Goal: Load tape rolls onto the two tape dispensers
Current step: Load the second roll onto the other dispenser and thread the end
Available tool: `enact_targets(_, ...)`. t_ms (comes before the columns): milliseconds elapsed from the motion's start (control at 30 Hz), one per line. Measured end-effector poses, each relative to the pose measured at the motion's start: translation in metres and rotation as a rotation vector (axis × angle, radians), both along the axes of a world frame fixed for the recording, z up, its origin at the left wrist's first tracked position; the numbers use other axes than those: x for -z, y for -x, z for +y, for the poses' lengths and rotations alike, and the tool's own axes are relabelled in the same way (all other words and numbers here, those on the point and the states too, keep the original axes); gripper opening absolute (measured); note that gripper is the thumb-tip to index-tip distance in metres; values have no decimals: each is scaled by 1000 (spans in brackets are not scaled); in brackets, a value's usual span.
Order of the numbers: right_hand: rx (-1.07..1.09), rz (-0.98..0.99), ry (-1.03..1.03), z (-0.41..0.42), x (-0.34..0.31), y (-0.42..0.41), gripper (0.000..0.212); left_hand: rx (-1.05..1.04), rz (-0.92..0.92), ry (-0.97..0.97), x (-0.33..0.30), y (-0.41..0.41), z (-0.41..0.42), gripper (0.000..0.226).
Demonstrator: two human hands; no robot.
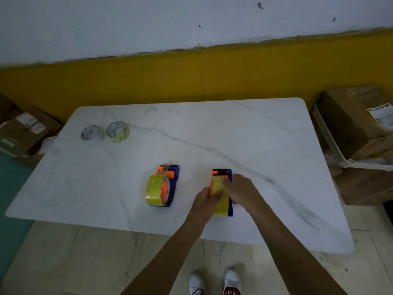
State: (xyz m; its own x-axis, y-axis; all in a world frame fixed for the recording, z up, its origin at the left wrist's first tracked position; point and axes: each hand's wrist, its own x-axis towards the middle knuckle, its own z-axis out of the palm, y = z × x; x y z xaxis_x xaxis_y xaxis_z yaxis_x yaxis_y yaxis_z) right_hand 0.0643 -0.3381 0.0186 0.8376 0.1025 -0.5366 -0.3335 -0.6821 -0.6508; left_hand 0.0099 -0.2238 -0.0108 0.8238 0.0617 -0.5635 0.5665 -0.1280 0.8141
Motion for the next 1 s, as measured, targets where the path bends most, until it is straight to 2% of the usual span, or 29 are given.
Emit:
enact_targets(100,-32,-130,-20,-6,8,-23,41,-23,-5,51,7,2,2,38)
enact_targets(167,-131,-90,-81,-6,13,-37,28,-41,-6,75,10,0,3,44)
enact_targets(300,-285,-89,-124,-12,17,-51,19,-82,12,122,12,-4,6,21)
enact_targets(367,-296,-98,-150,-15,17,-55,17,-85,22,112,15,-5,6,22)
enact_targets(567,-281,-124,-47,-11,33,-68,17,-27,48,41,17,-15,-1,40)
enact_targets(667,-305,-203,42,-5,39,-67,19,-17,93,81,18,-18,0,35)
enact_targets(800,-215,-284,52,-1,41,-75,19,15,149,134,20,-21,3,9)
enact_targets(900,-64,-228,-108,-2,37,-89,23,39,172,175,18,-24,3,16)
enact_targets(1000,172,-39,-371,-2,20,-104,25,8,165,136,15,-25,1,25)
